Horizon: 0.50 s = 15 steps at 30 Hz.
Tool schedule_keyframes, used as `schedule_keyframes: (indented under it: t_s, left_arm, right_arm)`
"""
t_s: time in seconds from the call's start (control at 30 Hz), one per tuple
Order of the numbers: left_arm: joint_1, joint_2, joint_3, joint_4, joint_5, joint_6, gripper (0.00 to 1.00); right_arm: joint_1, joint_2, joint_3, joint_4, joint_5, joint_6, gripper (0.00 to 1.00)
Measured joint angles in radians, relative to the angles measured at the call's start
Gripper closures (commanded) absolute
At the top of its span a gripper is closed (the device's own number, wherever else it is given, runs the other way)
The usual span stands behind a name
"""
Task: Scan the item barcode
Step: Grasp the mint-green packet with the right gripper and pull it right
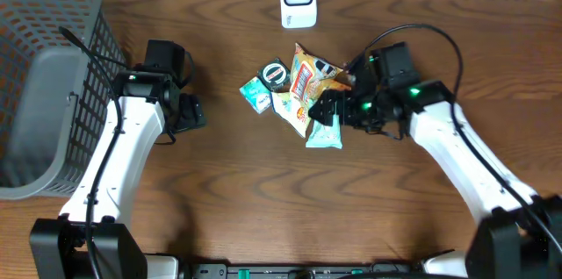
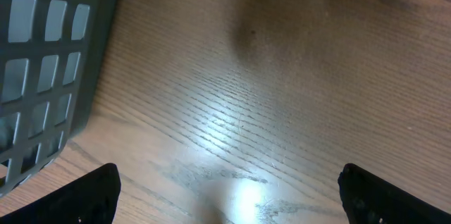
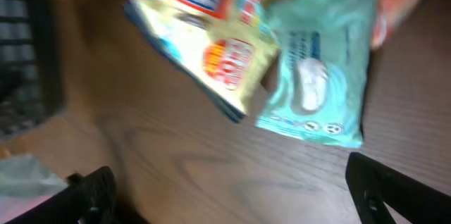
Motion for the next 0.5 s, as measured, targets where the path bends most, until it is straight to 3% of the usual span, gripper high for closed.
schedule_keyframes:
  t_s: [0.13,0.3,0.37,0.5]
  left_arm:
    - [0.000,0.000,0.000,0.000,0.000,0.000,0.02]
    - [0.000,0.000,0.000,0.000,0.000,0.000,0.02]
    - [0.000,0.000,0.000,0.000,0.000,0.000,0.02]
    - [0.000,0.000,0.000,0.000,0.000,0.000,0.02]
  right_arm:
    - [0.003,0.076,0.039,-0.121,0.101,-0.002,0.01]
    - [0.003,0.088,0.060,-0.114,0.146,0.009,0.01]
    - [0.003,0.088,0.062,-0.085,0.154,0.012,0.15]
    - [0.003,0.088,0.064,-0.006,0.216,0.024,0.15]
